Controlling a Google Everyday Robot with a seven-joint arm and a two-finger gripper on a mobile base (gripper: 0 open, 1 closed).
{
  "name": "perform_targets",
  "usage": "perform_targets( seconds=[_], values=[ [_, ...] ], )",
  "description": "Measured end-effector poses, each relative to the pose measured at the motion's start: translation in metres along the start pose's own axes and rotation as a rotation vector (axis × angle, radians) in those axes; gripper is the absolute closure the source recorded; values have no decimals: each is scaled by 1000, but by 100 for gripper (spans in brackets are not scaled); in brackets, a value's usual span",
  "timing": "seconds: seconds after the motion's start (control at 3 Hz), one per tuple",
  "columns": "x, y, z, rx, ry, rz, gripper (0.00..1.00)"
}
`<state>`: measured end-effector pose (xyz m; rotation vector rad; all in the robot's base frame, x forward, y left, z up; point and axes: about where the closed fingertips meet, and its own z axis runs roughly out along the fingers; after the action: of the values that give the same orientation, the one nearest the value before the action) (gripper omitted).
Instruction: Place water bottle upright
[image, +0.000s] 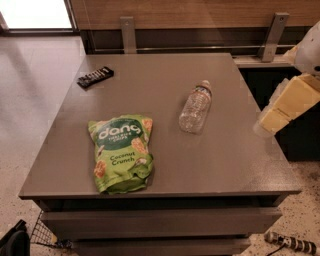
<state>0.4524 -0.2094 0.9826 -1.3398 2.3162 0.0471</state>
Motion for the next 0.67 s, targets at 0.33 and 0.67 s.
perform_targets(
  seconds=[0.33, 0.67],
  values=[
    [-10, -13, 14, -9, -58, 192, 0],
    [-23, -33, 35, -26, -71, 356, 0]
  ],
)
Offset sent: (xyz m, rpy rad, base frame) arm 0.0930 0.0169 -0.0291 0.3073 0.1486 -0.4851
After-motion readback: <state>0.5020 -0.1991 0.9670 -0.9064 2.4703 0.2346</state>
